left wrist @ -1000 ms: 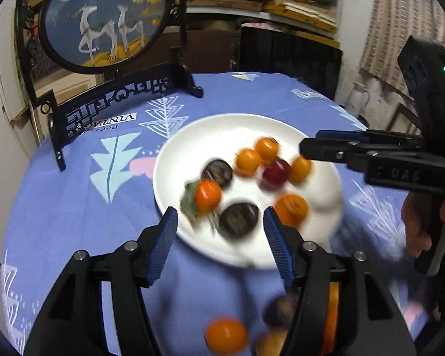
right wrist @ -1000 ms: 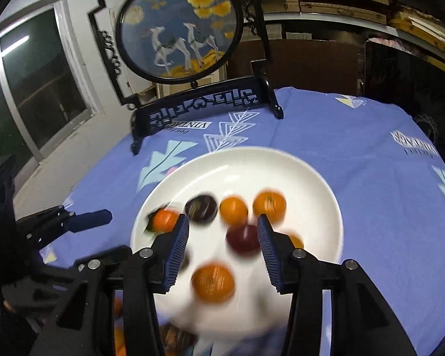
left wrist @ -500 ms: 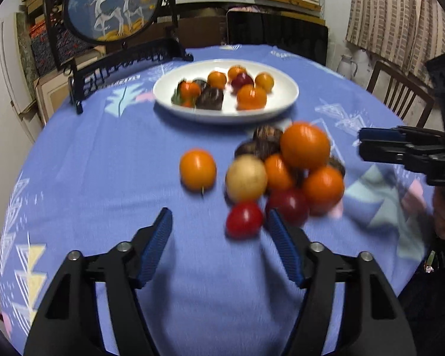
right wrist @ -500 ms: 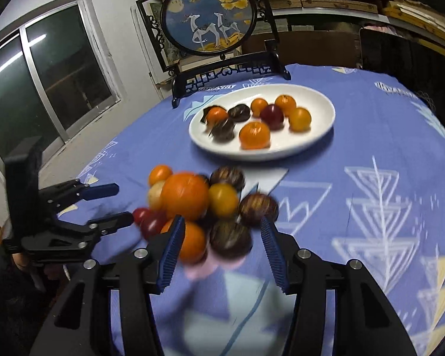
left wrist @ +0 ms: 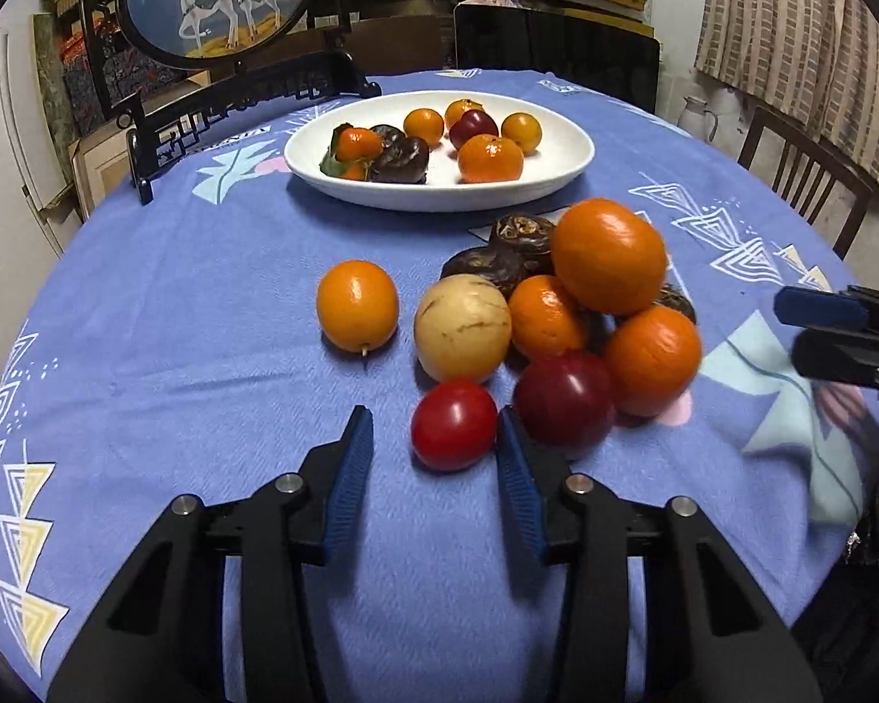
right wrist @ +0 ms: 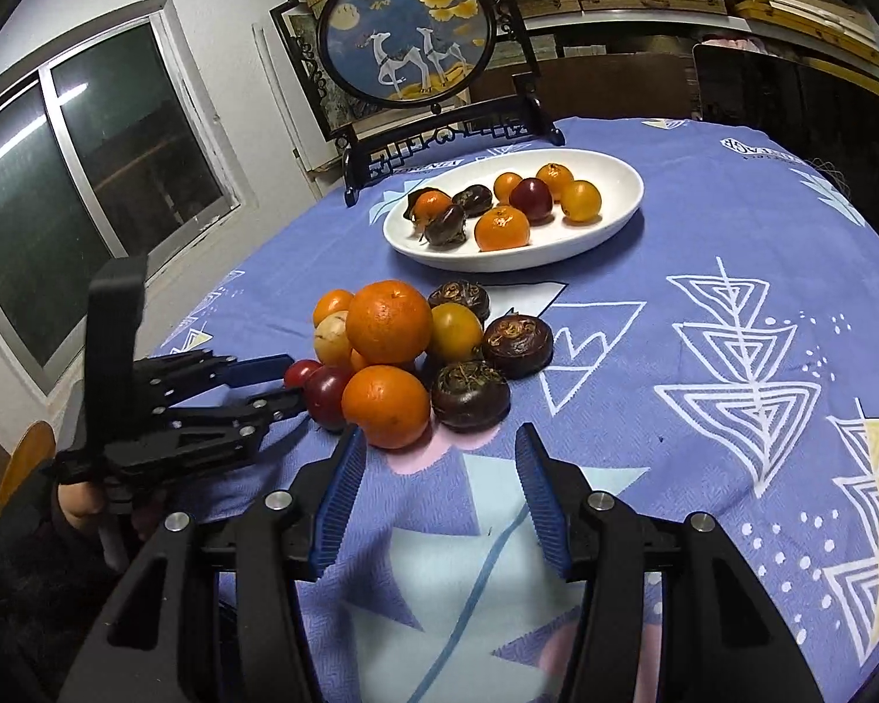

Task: Organize fruits
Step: 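Move both open tools back toward the remaining fruit pile, then grasp a red plum with the left tool while the right tool grasps an orange, then lower the plum and orange onto the white plate and open both tools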

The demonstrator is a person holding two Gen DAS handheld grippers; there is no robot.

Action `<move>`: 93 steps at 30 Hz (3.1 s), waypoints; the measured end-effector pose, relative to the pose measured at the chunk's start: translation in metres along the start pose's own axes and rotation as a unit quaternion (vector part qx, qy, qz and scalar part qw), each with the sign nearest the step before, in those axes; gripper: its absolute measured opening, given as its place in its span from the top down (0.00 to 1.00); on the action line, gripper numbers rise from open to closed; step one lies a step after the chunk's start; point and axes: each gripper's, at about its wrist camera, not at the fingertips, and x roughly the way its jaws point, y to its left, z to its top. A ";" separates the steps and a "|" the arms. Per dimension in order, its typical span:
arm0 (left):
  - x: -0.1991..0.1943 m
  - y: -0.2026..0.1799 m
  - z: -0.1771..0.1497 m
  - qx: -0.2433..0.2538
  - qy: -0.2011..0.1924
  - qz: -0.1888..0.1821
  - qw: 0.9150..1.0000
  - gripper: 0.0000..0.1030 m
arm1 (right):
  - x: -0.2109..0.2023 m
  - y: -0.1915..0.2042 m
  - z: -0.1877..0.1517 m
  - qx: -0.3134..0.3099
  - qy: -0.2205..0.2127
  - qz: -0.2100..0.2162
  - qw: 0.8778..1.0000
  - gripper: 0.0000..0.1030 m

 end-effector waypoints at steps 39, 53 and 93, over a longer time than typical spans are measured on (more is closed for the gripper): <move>-0.056 0.011 0.013 -0.023 -0.066 -0.036 0.997 0.74 | -0.009 0.003 0.024 0.008 -0.013 0.017 1.000 0.57; -0.008 0.001 0.124 -0.004 -0.066 -0.056 0.996 0.74 | 0.004 -0.060 0.109 0.038 -0.044 0.003 0.998 0.57; -0.031 0.032 0.073 0.015 -0.058 0.016 0.998 0.33 | 0.024 -0.028 0.090 -0.046 -0.017 -0.032 0.998 0.50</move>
